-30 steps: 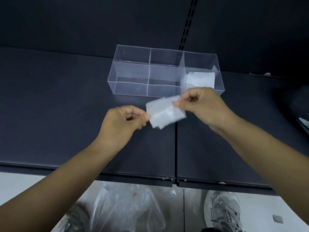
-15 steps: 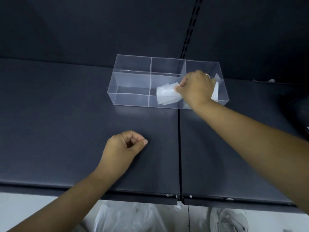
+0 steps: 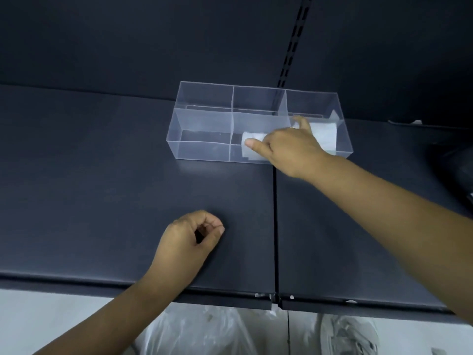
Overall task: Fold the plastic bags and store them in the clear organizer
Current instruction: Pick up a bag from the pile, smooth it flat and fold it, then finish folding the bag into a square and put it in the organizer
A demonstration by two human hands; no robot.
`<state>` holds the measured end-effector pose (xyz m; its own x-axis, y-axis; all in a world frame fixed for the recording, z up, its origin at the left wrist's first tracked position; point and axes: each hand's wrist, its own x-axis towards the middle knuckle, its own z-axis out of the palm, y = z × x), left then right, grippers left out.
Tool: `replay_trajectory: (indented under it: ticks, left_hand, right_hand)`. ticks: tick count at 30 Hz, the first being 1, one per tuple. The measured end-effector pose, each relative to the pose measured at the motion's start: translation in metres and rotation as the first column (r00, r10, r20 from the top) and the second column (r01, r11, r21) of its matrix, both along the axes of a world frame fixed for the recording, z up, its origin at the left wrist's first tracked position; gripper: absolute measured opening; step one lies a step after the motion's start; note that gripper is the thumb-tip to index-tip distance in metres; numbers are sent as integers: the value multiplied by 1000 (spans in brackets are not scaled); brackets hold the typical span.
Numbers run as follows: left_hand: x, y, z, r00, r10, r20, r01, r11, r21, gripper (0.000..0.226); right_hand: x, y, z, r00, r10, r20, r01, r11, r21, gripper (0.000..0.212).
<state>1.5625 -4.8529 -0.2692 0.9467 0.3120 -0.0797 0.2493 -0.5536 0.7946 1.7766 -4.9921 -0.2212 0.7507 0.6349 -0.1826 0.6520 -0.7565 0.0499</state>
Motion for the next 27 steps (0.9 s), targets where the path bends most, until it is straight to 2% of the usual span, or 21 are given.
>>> replay_trajectory:
  ticks: [2, 4, 5, 7, 8, 9, 10, 11, 12, 14, 15, 16, 17, 18, 19, 20, 21, 23, 25, 26, 27]
  left_hand:
    - [-5, 0, -3, 999, -35, 35, 32, 995, 93, 19]
    - [-14, 1, -8, 994, -89, 69, 72, 972, 223, 11]
    - [-20, 2, -11, 992, -109, 63, 87, 953, 289, 12]
    - [-35, 4, -19, 984, -178, 4, 160, 895, 416, 33]
    - [-43, 6, -22, 973, -229, -34, 216, 844, 492, 44]
    - [-49, 8, -24, 957, -278, -79, 272, 780, 563, 52]
    - [-54, 10, -25, 942, -311, -123, 318, 719, 617, 57]
    - [-57, 12, -27, 933, -325, -156, 344, 675, 652, 59]
    - [-59, 13, -28, 929, -325, -177, 355, 649, 673, 60]
    - [-60, 14, -30, 928, -310, -208, 363, 626, 690, 61]
    - [-61, 13, -31, 929, -303, -214, 362, 618, 698, 61]
    - [-61, 13, -32, 930, -299, -214, 359, 613, 703, 61]
    - [-61, 12, -32, 930, -298, -213, 358, 614, 704, 61]
    - [-62, 12, -32, 930, -298, -214, 359, 616, 702, 61]
    - [-62, 12, -32, 930, -298, -213, 358, 619, 699, 61]
    - [-62, 12, -31, 930, -298, -217, 362, 623, 694, 61]
    - [-62, 12, -30, 928, -296, -227, 368, 626, 688, 61]
    - [-62, 11, -26, 922, -293, -252, 385, 627, 677, 63]
    - [-62, 9, -20, 921, -290, -261, 390, 677, 623, 66]
    - [-62, 7, -16, 922, -293, -252, 385, 753, 534, 66]
    - [-62, 5, -9, 923, -300, -240, 373, 851, 370, 64]
  right_hand:
    - [-8, -1, 7, 999, -27, 30, 24, 997, 73, 71]
    - [-28, -5, 16, 995, -6, 98, -21, 964, 266, 54]
    - [-46, -7, 20, 993, 35, 116, -80, 907, 412, 46]
    - [-97, -17, 19, 973, 194, 124, -227, 720, 656, 34]
    - [-128, -25, 12, 949, 301, 90, -275, 659, 700, 32]
    - [-159, -35, 1, 913, 408, 4, -293, 650, 701, 32]
    - [-188, -44, -14, 868, 472, -155, -265, 704, 659, 32]
    - [-212, -53, -31, 812, 456, -366, -192, 799, 569, 32]
    - [-230, -61, -49, 751, 350, -560, -97, 897, 431, 32]
    - [-247, -74, -88, 655, 43, -754, 73, 990, 120, 36]
    - [-251, -77, -102, 546, -105, -831, 213, 977, 16, 46]
    - [-253, -78, -112, 372, -199, -907, 384, 922, -45, 59]
    - [-256, -76, -119, 171, -216, -961, 548, 832, -90, 69]
    - [-257, -73, -125, 18, -175, -984, 654, 746, -121, 76]
    - [-257, -69, -130, -61, -144, -988, 690, 709, -146, 82]
    - [-257, -67, -133, -93, -137, -986, 674, 720, -163, 84]
    - [-257, -65, -133, -107, -128, -986, 645, 746, -167, 84]
    - [-255, -65, -121, -50, -119, -992, 574, 809, -127, 68]
    - [-252, -69, -100, 139, -84, -987, 457, 889, -11, 41]
    - [-250, -72, -86, 238, -40, -970, 387, 920, 58, 31]
    - [-245, -75, -71, 290, 32, -956, 358, 923, 139, 25]
